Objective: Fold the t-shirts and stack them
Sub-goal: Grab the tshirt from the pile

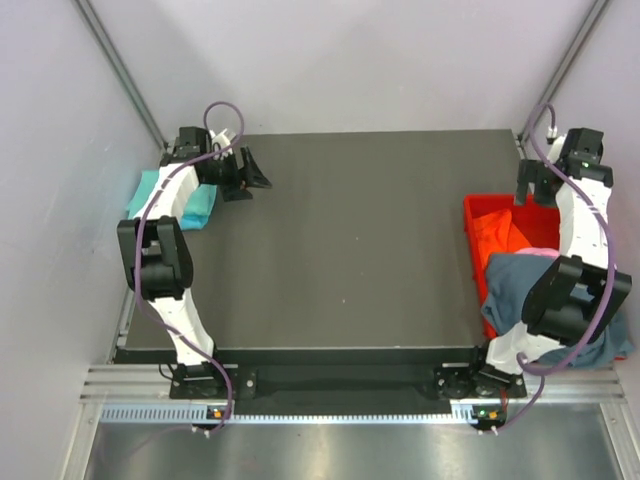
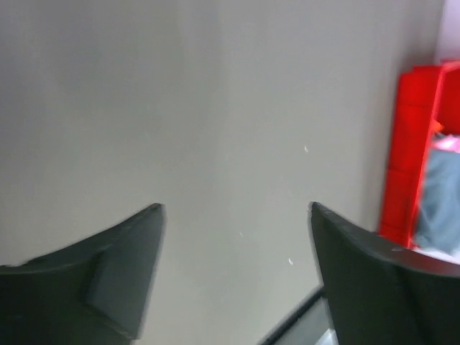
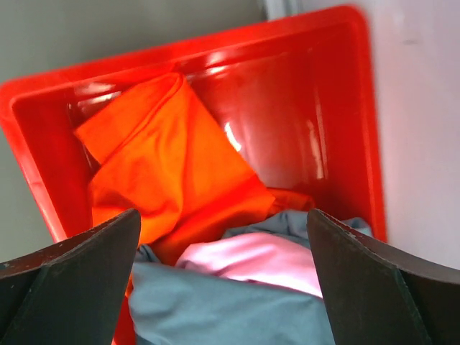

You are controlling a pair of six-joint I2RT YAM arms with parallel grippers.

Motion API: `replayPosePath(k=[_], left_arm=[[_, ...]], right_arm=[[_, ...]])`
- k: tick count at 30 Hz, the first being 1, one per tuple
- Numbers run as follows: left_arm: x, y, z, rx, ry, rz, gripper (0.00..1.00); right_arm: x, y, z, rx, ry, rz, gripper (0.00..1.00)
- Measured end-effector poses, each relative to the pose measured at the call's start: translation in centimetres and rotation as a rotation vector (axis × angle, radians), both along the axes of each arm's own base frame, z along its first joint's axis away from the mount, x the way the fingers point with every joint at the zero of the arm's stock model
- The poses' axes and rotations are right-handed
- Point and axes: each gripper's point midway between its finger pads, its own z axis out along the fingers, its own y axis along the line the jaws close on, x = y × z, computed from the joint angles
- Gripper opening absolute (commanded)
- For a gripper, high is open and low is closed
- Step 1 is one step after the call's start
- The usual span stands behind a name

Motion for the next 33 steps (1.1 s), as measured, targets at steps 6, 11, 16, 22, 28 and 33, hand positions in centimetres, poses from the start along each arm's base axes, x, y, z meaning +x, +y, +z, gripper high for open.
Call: replayPosePath(k=[6,11,16,22,28,33], left_arm=[[-0.9,-0.5,-0.9,-0.074,0.048,-0.034,0.76],[-0.6,-0.8,-0.5,-0.067,0.027,-0.052,0.79],[-0.3,-0.7,-0.2,-0.059,0.007,-0.058,0.79],[-0.2,-0.4,-0.5,-0.032,-0.002,-0.059,0.79],[0.0,0.0,-0.6,0.004,-0.017,-0.059,0.8],[0.5,0.3,-0.3,0.028,-0.041,-0.058,0.8]], right_arm=[[0.5,0.9,-3.7,0.097,0.086,0.073,0.96],[2.0,1.5,-7.0,0.172,0.15,0.126,0.94],[3.5,1.2,-9.5,0.199,0.196,0.148,0.9],[6.0,0.4,-10.7,0.203,0.193,0.164,0.79],[7.1,0.4,-12.0,0.216,0.205,0.187,0.67],[7.0,1.1,-13.0,0.235,0.227,0.21,0.65]])
